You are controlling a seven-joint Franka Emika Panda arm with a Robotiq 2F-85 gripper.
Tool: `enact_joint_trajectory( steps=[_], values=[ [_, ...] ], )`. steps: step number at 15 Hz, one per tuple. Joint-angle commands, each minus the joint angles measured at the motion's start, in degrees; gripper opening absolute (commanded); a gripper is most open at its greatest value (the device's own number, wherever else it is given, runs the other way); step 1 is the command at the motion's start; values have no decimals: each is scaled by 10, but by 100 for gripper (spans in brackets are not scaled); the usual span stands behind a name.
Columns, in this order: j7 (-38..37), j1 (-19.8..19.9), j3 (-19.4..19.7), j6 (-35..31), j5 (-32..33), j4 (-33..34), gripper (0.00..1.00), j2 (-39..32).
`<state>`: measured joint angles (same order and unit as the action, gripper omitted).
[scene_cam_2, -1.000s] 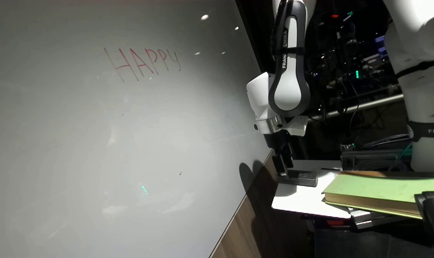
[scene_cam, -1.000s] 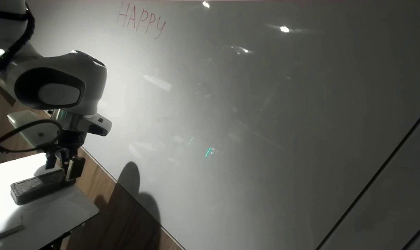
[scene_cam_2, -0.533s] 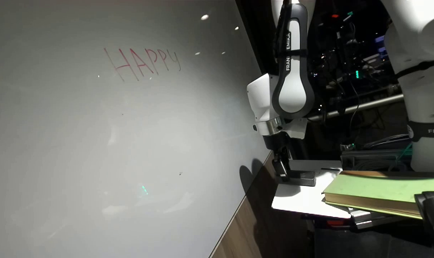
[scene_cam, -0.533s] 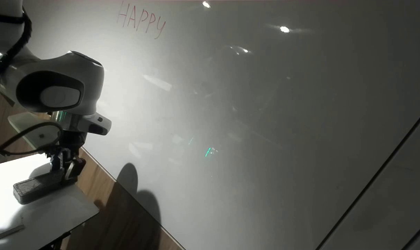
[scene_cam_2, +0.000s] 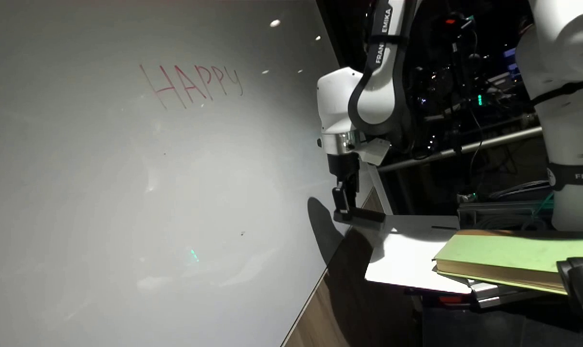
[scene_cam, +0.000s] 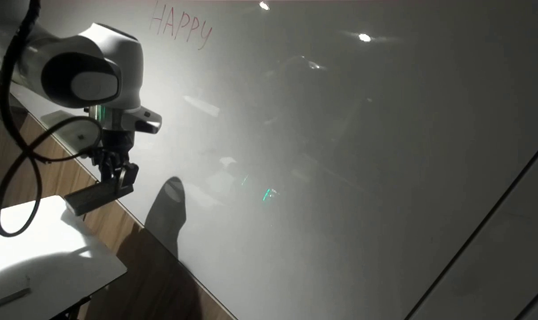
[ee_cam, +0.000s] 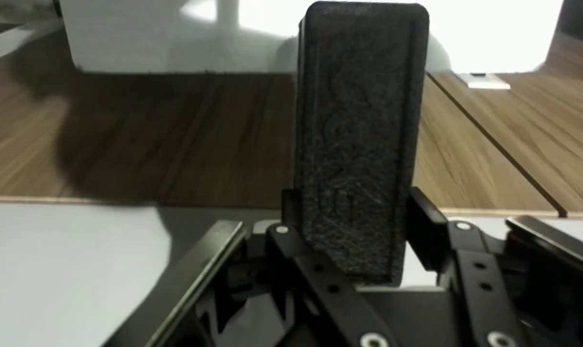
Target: Use the duster to erase the writings on the whiteboard
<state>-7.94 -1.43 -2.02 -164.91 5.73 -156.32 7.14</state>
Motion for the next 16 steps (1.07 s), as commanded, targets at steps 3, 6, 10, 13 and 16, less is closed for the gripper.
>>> enact_joint_trajectory(
  steps=[3, 6, 10, 13, 16],
  values=[
    [11, -33, -8, 47, -82, 67, 30, 114],
    [4, -32, -17, 52, -81, 124, 30, 134],
    [0, -21, -22, 80, -70, 195, 30, 150],
    [2, -17, -20, 113, -68, 220, 30, 188],
    [5, -11, -13, 127, -71, 253, 30, 219]
  ],
)
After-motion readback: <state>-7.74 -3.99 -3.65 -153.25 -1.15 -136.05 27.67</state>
